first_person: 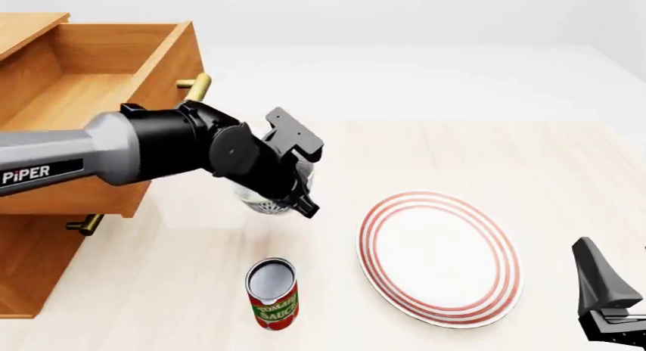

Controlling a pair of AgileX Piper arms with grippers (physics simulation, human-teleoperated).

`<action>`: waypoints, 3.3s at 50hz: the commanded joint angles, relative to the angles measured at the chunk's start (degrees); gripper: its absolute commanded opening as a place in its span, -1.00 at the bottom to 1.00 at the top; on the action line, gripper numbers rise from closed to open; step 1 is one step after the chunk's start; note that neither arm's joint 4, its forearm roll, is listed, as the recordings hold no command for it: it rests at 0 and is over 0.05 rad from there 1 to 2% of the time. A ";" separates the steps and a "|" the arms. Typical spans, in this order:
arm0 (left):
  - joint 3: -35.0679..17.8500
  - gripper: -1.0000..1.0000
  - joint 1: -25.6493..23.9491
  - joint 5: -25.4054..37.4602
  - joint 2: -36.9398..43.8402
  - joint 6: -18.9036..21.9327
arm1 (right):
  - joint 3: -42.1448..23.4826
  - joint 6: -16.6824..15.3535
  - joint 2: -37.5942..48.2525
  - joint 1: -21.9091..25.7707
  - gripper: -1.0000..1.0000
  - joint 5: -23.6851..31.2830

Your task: Put the bowl in the top drawer of the cabinet.

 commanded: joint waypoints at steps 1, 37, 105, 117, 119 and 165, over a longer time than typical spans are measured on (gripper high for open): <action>-3.92 -1.00 -0.43 4.94 -3.82 4.28 | 0.00 0.00 0.00 0.00 1.00 0.00; -31.35 -1.00 -0.87 25.94 -11.66 19.82 | 0.00 0.00 0.00 0.00 1.00 0.00; -28.65 -1.00 20.53 31.75 -28.39 26.89 | 0.00 0.00 0.00 0.00 1.00 0.00; -22.35 -1.00 22.65 28.18 -30.46 24.12 | 0.00 0.00 0.00 0.00 1.00 0.00; -20.84 -1.00 23.03 27.95 -31.33 24.27 | 0.00 0.00 0.00 0.00 1.00 0.00; -8.97 -1.00 28.50 20.22 -30.98 25.77 | 0.00 0.00 0.00 0.00 1.00 0.00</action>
